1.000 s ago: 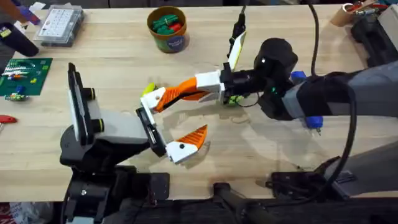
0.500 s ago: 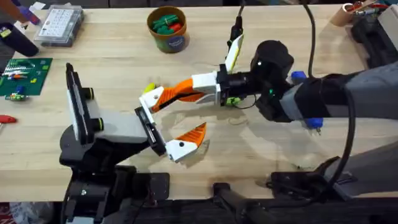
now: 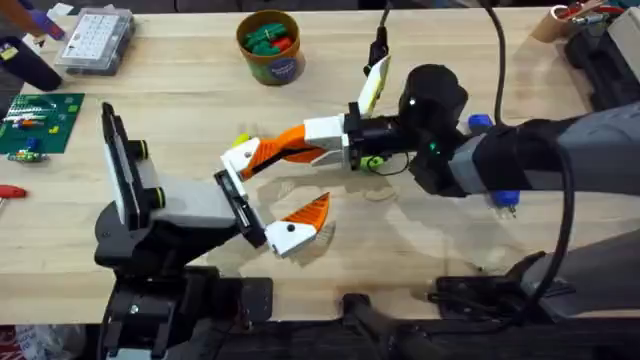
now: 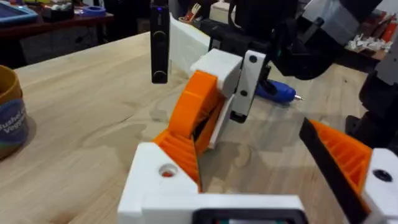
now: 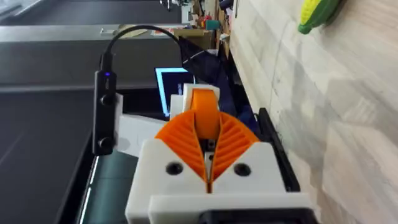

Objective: Pick up the gripper from the table and insert it into the empty holder that is missing its gripper. Then pick up a screw, insert it into the mounting hole, and use the screwdriver to tighten it. Finally, clean up the table by picking up the vegetable and placing it into the bucket.

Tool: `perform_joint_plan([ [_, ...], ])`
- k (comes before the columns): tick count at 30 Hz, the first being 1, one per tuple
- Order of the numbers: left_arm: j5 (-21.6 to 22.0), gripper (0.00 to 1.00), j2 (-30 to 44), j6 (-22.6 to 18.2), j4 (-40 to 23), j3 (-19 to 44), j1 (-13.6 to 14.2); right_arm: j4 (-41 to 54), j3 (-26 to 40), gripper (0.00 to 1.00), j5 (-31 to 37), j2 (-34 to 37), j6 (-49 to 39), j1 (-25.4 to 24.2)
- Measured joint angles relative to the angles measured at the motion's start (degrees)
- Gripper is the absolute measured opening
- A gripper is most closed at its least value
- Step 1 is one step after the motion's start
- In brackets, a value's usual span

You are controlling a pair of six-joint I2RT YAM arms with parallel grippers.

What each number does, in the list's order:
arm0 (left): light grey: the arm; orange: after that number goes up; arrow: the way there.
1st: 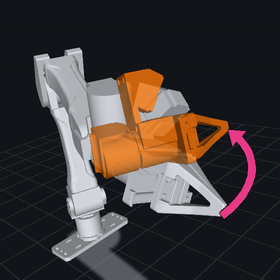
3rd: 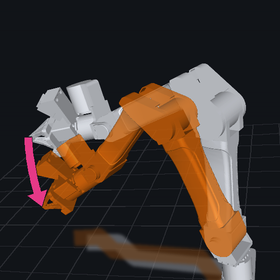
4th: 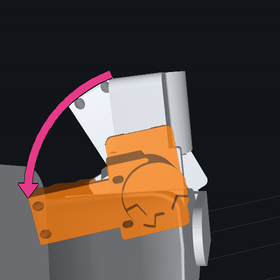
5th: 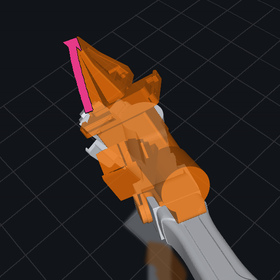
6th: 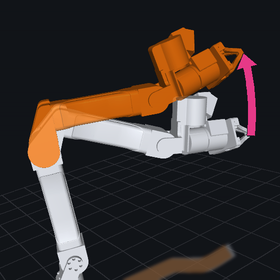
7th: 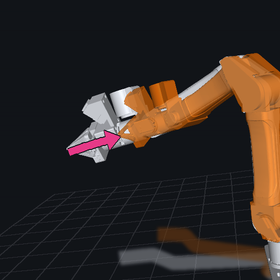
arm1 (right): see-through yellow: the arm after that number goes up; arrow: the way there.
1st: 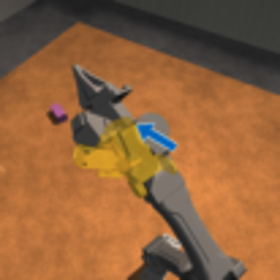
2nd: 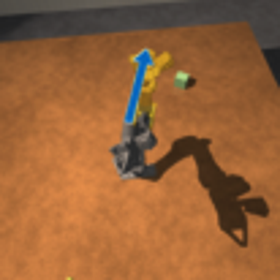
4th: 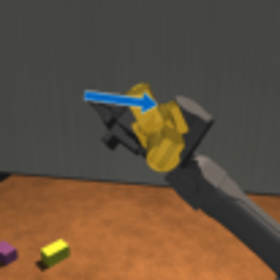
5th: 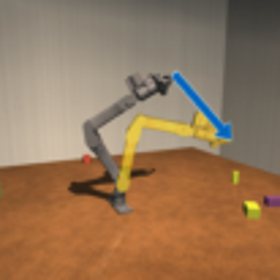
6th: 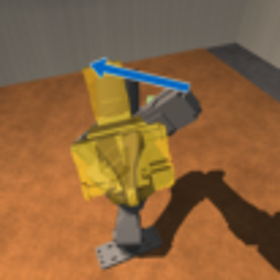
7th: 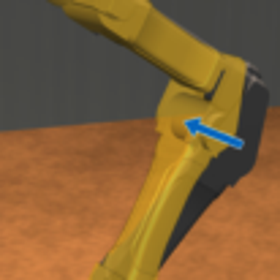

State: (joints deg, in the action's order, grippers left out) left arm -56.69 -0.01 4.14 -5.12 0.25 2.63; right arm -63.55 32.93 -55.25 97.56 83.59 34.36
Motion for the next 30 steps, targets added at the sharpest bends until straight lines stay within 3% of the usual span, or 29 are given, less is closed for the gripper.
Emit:
perform_joint_plan([
  [30,0.13,0.988,0.02,-0.68,0.06,0.02,0.02,1.03,-1.29,0.006,2.50,-2.34,-3.30,0.44],
])
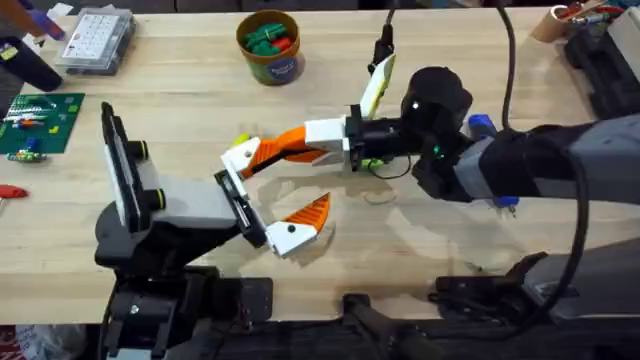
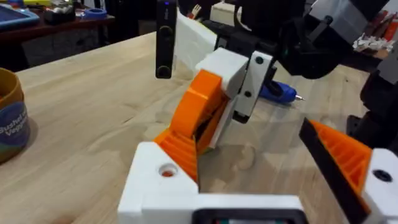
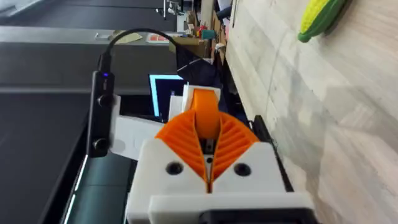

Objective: Pick up the gripper from the table and insert it into the empty holder that is missing its gripper. Then pick up a screw, insert it into the mounting hole, and use the screwdriver to tighten it. Finally, clean up the table by picking up the vegetable and placing it into the bucket.

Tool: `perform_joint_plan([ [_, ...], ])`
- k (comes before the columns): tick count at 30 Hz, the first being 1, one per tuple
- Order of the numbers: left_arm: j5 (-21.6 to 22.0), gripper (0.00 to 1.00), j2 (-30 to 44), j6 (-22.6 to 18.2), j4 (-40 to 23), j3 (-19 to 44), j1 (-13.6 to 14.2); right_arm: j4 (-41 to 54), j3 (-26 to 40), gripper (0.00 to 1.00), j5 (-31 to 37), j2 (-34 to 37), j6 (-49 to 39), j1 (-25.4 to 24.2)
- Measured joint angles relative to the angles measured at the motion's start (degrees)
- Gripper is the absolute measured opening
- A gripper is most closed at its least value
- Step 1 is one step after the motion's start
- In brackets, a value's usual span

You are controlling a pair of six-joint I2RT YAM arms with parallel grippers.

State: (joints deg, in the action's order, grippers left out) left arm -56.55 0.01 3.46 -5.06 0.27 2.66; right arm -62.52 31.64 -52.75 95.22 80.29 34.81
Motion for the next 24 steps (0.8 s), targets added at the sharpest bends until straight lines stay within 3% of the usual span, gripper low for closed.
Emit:
perform_joint_plan([
  [24,-1.07,0.986,-0.02,0.00,-0.11,0.00,0.11,-0.02,-1.62,0.006,1.07,-1.49,-1.09,0.28],
])
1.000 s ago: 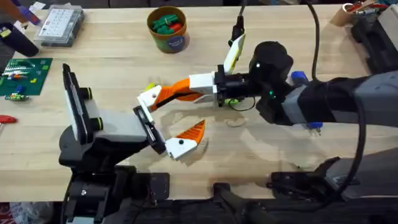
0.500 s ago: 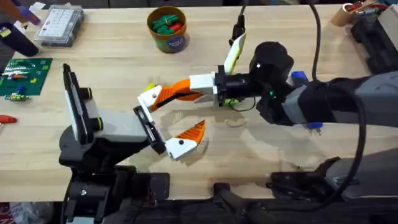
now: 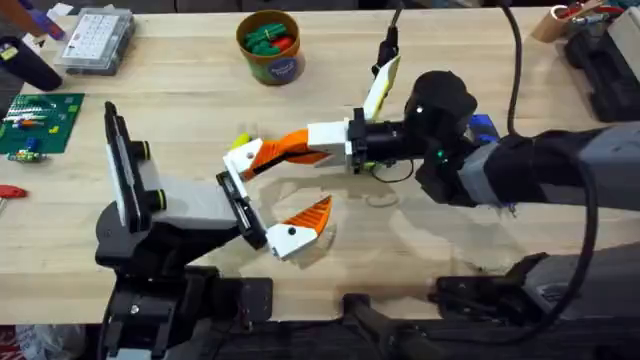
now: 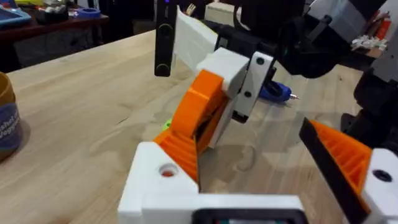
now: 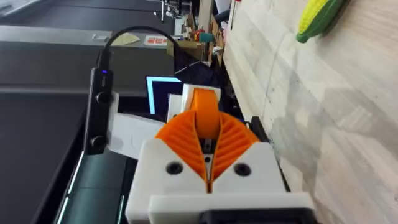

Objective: Pick up the gripper from the table and insert it into the empty holder that is missing its gripper. Then pick up a screw, insert it into the mounting hole, and use the screwdriver to tighten it. Finally, clean up the table by picking up the vegetable and placing it into the bucket.

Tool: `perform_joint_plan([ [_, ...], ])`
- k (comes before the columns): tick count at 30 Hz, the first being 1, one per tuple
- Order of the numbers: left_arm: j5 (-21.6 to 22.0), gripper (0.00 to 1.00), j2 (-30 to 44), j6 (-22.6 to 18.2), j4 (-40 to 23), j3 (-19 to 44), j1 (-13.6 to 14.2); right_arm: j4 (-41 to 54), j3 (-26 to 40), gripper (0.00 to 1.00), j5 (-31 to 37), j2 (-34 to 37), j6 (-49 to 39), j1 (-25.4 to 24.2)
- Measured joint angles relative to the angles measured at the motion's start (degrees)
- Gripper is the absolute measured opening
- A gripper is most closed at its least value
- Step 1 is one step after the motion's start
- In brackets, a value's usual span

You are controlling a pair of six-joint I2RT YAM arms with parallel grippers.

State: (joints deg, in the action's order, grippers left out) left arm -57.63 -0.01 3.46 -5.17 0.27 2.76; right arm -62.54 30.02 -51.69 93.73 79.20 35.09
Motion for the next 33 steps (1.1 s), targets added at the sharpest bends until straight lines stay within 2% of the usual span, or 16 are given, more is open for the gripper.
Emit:
perform_joint_plan([
  [31,0.02,0.988,0.00,0.00,0.00,0.00,0.00,0.00,-0.04,0.006,0.22,0.00,0.02,0.00],
  [32,0.02,0.988,0.00,0.00,0.00,0.00,0.00,0.00,-0.04,0.032,0.22,0.00,-0.02,0.00],
  [33,0.02,0.988,0.00,-0.04,0.00,0.00,0.00,0.09,-0.06,0.132,0.31,0.00,-0.01,0.00],
])
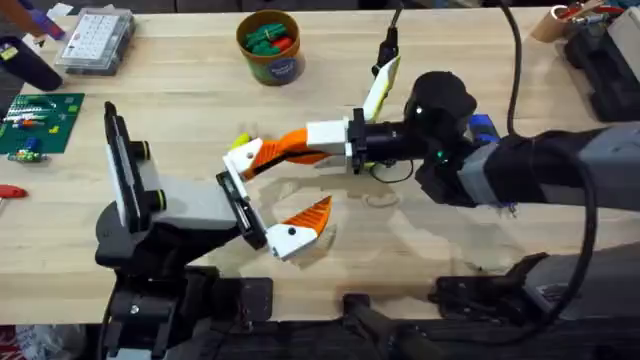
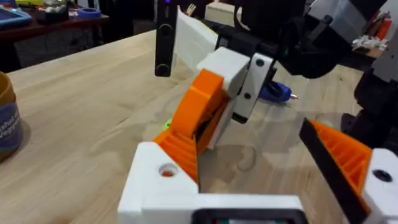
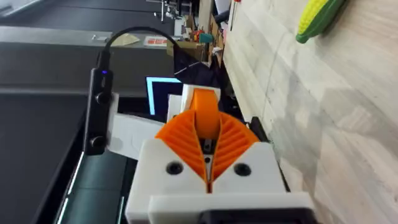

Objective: Pick up the gripper from the table and insert it into the empty holder that is missing its gripper. Then pick up a screw, insert it into the mounting hole, and use the screwdriver to tighten it. Finally, clean up the table by picking up the vegetable and placing it into the bucket.

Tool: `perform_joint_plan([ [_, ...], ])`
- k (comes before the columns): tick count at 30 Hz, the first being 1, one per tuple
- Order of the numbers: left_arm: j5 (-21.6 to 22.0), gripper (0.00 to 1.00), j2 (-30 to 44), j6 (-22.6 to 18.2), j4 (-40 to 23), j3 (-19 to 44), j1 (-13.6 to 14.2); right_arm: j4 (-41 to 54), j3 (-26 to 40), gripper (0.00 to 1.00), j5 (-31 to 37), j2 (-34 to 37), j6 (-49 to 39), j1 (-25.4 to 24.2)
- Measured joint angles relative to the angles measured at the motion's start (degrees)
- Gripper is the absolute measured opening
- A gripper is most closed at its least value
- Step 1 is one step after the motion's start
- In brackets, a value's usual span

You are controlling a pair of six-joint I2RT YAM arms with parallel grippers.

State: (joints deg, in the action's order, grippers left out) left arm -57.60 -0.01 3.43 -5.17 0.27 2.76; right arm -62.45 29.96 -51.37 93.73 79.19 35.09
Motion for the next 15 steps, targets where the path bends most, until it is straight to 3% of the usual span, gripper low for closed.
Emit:
perform_joint_plan([
  [5,-1.48,0.988,0.00,-0.24,-0.19,0.00,0.48,0.37,-0.16,0.873,1.77,0.00,-0.16,0.04],
  [6,-1.60,0.988,0.00,-0.25,-0.20,0.00,0.48,0.37,-0.16,0.959,2.03,0.00,-0.28,0.04],
  [15,-1.79,0.986,0.00,-0.42,-0.20,0.00,0.48,0.37,-0.16,0.996,2.51,0.00,-0.37,0.04],
])
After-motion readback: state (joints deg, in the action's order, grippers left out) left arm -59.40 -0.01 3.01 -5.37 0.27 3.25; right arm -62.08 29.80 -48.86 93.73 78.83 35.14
